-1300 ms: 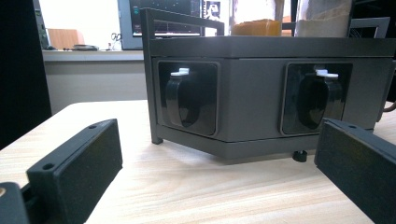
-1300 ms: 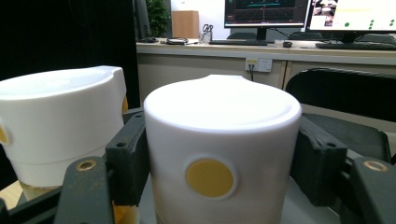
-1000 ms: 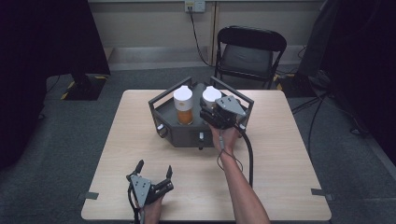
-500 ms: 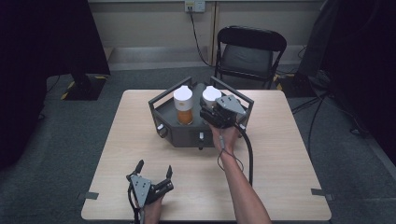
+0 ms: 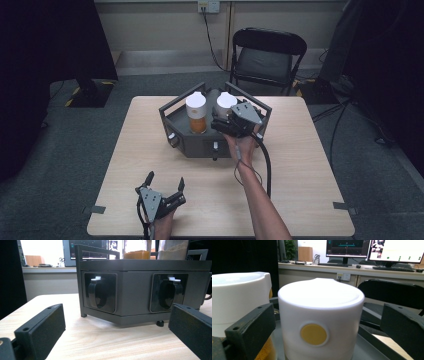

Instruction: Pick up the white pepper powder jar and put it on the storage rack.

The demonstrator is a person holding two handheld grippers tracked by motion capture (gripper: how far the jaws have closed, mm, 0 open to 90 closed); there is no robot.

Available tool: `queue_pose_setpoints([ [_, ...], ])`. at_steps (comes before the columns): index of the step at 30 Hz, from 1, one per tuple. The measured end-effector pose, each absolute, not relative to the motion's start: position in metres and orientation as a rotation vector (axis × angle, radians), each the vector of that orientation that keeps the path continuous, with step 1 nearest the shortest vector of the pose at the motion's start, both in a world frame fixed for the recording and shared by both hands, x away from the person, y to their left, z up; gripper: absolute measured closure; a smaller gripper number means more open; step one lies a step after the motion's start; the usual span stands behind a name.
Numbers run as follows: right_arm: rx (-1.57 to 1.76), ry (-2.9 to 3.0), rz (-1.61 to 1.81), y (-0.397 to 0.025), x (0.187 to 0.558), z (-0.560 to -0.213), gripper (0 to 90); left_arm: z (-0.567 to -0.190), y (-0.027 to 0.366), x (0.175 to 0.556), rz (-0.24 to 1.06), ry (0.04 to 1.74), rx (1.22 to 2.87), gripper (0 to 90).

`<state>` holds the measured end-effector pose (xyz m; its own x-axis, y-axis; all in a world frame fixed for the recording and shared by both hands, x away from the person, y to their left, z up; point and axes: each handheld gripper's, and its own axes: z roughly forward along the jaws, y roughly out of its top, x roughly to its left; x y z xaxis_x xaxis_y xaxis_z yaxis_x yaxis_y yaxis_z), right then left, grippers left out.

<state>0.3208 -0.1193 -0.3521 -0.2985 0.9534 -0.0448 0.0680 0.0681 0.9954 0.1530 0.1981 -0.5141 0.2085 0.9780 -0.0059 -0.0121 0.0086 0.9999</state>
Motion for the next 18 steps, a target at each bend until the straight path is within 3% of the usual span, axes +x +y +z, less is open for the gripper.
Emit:
queue_pose_setpoints([
  [18, 1.032, 1.505, 1.402, -0.127, 0.309, -0.359, 0.0, -0.514, 0.198, 0.153, 1.054, 1.047, 1.287, 0.0],
])
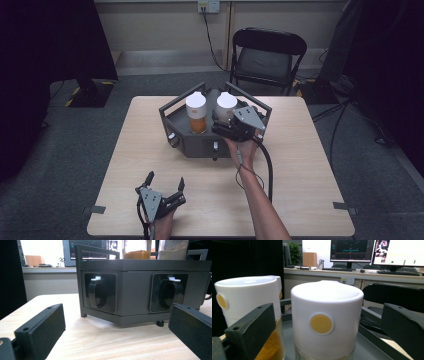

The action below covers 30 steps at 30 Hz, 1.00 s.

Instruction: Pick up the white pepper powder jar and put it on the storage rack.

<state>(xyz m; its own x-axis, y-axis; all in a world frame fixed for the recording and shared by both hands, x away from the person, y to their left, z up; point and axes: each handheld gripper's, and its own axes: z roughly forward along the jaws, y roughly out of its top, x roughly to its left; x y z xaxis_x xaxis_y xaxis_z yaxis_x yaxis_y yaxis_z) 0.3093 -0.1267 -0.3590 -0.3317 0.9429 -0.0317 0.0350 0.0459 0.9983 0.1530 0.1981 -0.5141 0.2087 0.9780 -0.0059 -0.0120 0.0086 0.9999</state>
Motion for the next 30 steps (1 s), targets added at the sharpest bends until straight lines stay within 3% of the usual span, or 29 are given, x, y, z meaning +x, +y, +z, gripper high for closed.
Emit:
queue_pose_setpoints([
  [30, 1.007, 1.462, 1.451, -0.140, 0.284, -0.367, 0.0, -0.514, 0.198, 0.153, 1.054, 1.047, 1.288, 0.0],
])
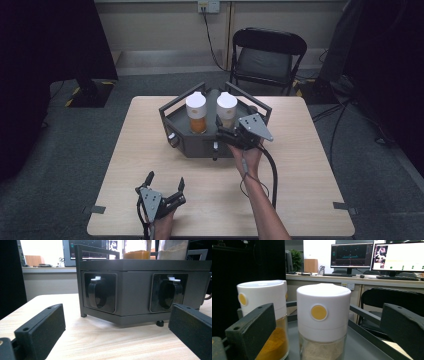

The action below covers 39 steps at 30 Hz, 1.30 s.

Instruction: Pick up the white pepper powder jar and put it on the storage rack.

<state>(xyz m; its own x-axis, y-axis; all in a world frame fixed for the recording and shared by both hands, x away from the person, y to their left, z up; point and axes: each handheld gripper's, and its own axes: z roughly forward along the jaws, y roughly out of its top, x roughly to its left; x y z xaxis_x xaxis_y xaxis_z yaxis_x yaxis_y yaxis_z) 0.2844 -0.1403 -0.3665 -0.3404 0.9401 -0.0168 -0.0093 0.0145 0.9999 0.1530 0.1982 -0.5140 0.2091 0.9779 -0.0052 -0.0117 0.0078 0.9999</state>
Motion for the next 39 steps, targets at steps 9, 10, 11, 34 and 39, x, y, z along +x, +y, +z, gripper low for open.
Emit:
queue_pose_setpoints([
  [9, 0.984, 1.435, 1.451, -0.144, 0.276, -0.372, 0.0, -0.514, 0.198, 0.153, 1.054, 1.047, 1.288, 0.0],
  [10, 0.984, 1.436, 1.452, -0.146, 0.275, -0.373, 0.0, -0.514, 0.198, 0.153, 1.054, 1.047, 1.289, 0.0],
  [11, 0.982, 1.437, 1.451, -0.147, 0.274, -0.374, 0.0, -0.514, 0.198, 0.153, 1.054, 1.047, 1.289, 0.0],
  [34, 0.980, 1.426, 1.478, -0.167, 0.249, -0.389, 0.0, -0.514, 0.198, 0.153, 1.054, 1.047, 1.288, 0.0],
  [39, 0.979, 1.424, 1.489, -0.171, 0.243, -0.393, 0.0, -0.514, 0.198, 0.153, 1.054, 1.047, 1.288, 0.0],
])
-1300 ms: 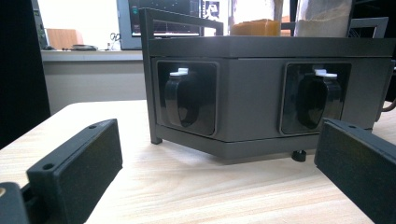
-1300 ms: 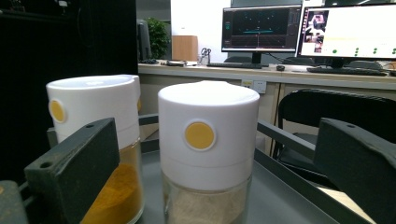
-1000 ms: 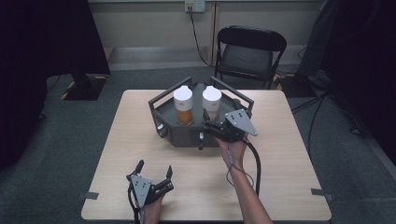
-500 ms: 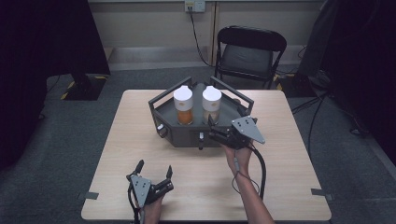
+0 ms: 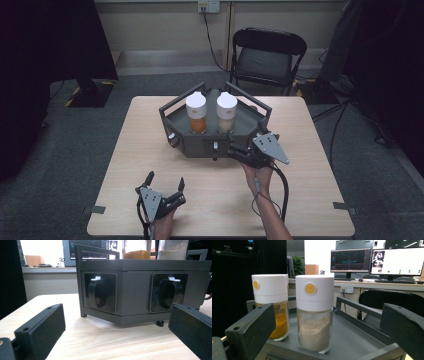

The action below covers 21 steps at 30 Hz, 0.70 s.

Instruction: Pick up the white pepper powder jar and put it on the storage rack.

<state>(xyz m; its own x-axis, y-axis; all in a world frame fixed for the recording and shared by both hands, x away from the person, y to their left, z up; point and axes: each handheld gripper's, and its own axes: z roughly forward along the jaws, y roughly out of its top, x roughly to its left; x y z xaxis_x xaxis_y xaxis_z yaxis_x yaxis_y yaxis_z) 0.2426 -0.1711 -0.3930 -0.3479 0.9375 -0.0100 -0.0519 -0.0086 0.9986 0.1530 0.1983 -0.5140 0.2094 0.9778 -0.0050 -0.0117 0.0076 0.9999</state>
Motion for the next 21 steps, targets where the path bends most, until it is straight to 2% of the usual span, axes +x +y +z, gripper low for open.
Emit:
queue_pose_setpoints([
  [21, 0.965, 1.405, 1.454, -0.181, 0.212, -0.410, 0.0, -0.514, 0.198, 0.153, 1.054, 1.046, 1.287, 0.0],
])
